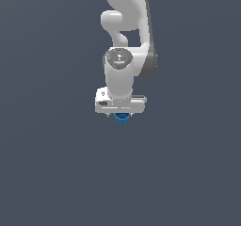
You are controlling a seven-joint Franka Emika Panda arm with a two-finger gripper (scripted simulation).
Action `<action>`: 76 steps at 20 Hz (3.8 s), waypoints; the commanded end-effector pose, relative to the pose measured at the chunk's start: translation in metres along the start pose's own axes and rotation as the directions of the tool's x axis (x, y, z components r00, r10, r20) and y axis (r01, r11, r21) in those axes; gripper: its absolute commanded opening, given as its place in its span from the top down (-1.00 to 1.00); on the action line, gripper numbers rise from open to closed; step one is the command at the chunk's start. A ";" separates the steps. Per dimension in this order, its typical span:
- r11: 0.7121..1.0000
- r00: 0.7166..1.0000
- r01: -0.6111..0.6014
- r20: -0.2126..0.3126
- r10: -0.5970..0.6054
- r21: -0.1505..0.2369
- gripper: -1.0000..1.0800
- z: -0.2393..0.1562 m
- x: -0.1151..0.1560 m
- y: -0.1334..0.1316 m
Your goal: Pick up the object and move it to a goal position.
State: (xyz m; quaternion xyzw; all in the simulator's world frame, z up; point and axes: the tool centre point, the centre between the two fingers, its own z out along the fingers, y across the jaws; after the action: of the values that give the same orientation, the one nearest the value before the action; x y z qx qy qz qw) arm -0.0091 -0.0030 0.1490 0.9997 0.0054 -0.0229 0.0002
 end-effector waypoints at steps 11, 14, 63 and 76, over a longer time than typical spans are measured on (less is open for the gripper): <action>1.000 1.000 0.006 0.000 -0.006 -0.012 -0.23 0.001 -0.001 0.009; 1.000 1.000 0.020 0.009 -0.020 -0.014 -0.23 0.003 -0.002 0.009; 0.877 0.826 0.478 0.309 -0.471 0.059 1.00 0.078 -0.033 0.017; 0.876 0.826 0.478 0.309 -0.471 0.058 1.00 0.065 -0.033 0.014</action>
State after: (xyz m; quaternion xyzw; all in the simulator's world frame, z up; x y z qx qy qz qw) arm -0.0464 -0.0183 0.0794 0.9500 0.2537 -0.1822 0.0057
